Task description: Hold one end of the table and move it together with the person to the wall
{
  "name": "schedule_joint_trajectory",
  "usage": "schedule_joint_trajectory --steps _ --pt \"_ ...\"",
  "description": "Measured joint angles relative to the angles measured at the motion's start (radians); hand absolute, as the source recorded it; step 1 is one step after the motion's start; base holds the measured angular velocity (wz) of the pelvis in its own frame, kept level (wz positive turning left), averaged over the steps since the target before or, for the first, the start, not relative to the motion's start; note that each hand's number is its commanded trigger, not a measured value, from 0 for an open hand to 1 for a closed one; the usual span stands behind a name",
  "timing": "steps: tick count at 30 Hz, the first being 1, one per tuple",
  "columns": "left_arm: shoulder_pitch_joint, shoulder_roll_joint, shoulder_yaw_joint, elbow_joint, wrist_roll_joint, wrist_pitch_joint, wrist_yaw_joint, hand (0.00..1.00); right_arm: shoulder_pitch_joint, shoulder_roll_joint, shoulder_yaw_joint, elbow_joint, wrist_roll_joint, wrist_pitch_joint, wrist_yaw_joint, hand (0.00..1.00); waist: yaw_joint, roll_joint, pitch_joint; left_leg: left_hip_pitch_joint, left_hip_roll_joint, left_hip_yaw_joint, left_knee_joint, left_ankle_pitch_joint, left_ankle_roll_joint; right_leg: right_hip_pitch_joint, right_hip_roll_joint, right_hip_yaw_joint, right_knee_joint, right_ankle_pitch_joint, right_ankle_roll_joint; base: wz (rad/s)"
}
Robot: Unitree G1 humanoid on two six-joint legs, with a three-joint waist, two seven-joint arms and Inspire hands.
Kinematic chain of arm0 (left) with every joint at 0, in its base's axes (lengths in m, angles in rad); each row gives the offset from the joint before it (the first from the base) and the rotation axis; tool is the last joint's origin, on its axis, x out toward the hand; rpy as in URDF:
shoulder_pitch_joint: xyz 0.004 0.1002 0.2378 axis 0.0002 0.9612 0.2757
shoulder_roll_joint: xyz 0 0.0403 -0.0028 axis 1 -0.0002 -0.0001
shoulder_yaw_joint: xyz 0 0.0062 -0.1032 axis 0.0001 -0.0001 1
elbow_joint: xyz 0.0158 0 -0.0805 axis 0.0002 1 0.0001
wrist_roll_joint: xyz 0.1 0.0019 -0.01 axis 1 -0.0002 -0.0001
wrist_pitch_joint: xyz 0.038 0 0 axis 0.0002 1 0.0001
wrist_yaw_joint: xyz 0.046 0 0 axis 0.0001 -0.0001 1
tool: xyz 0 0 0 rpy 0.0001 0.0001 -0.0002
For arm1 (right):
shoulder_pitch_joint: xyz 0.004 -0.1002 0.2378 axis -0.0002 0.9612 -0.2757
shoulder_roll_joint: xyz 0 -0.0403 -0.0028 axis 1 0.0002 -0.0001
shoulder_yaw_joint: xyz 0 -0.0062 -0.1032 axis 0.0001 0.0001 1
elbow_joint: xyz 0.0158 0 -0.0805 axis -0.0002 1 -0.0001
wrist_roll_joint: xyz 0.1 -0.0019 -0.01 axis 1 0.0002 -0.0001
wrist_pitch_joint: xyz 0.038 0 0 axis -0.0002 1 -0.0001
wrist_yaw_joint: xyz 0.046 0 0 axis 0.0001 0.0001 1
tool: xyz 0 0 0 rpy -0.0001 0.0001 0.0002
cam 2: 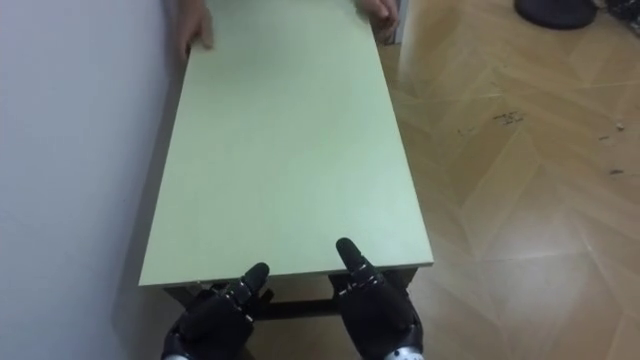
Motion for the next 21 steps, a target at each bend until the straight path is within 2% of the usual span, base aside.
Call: schedule_joint_trajectory --steps 6,9,14,17,21 --pt "0.0 0.002 0.002 0.0 0.046 0.0 -0.016 0.0 0.001 0.0 -0.001 0.012 -0.003 0.0 0.02 0.0 0.0 -0.007 -0.0046 0.0 0.0 0.0 0.001 0.0 0.0 0.0 0.0 -0.002 0.0 0.0 0.0 0.0" --pt "0.0 0.01 0.007 0.004 0.119 0.007 -0.023 0.0 0.004 -0.007 -0.005 0.012 -0.022 0.008 0.027 0.0 0.001 -0.007 -0.0049 0.0 0.0 0.004 0.0 0.0 0.0 0.0 0.0 -0.002 0.0 0.0 0.0 0.0" --pt "0.007 0.028 0.045 0.139 0.195 0.029 -0.056 0.0 0.02 -0.025 -0.041 0.081 -0.156 0.043 0.049 0.0 0.001 -0.016 -0.0086 0.005 0.0 0.014 -0.002 0.0 0.0 0.002 0.0 -0.002 -0.001 0.0 0.0 -0.02" --pt "0.019 0.037 0.061 0.199 0.281 0.031 -0.056 0.0 0.028 -0.039 -0.065 0.165 -0.26 0.044 0.06 0.0 0.002 -0.017 -0.0085 0.004 0.0 0.014 -0.001 -0.001 0.0 0.001 0.0 -0.003 -0.001 0.001 -0.002 0.0" --pt "0.015 0.038 0.081 0.278 0.343 0.028 -0.061 0.0 0.029 -0.044 -0.09 0.26 -0.374 0.044 0.081 0.0 0.003 -0.017 -0.0089 0.005 0.001 0.007 -0.002 -0.001 -0.001 0.001 0.0 -0.006 -0.001 0.001 -0.002 0.01"
